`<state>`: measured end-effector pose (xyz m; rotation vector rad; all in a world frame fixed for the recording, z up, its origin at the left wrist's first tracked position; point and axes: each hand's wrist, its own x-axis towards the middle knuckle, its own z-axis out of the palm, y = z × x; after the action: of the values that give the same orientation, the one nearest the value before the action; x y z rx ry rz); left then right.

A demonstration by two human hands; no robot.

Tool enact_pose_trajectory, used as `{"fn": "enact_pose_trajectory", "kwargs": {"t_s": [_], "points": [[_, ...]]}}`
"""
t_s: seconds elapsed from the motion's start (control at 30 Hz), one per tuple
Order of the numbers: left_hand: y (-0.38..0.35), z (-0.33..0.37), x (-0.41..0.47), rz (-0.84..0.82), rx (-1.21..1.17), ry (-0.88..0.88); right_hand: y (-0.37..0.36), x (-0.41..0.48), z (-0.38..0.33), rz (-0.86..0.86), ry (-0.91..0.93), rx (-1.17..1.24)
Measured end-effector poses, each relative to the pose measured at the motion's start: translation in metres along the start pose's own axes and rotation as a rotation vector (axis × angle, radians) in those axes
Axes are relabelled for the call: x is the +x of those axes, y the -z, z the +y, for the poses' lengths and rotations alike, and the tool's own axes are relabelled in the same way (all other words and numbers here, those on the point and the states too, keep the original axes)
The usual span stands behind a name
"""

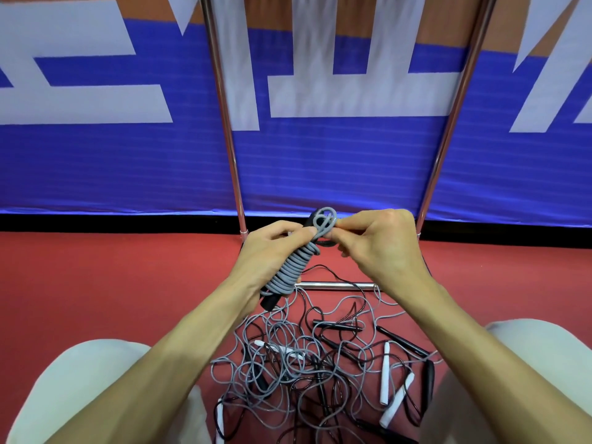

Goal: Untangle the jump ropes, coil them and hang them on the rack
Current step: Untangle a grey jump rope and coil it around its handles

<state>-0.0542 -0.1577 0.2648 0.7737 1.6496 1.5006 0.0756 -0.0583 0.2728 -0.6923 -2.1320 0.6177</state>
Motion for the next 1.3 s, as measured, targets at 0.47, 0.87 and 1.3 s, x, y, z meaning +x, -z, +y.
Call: {"fn": "enact_pose_trajectory", "kwargs": {"t_s": [0.47, 0.87, 1.3], "points": [[0.018, -0.016, 0.01, 0.08, 0.655, -0.214, -0.009, -0.001, -0.003, -0.119, -0.147, 0.176], [0.007, -0.02, 0.018, -0.123, 0.435, -0.238, -0.004, 0.011, 0.006, 0.041, -0.331, 0.531], [0.009, -0.004, 0.022, -0.422, 0.184, 0.035, 0.015, 0.032, -0.018, -0.026, -0.464, 0.803]]}}
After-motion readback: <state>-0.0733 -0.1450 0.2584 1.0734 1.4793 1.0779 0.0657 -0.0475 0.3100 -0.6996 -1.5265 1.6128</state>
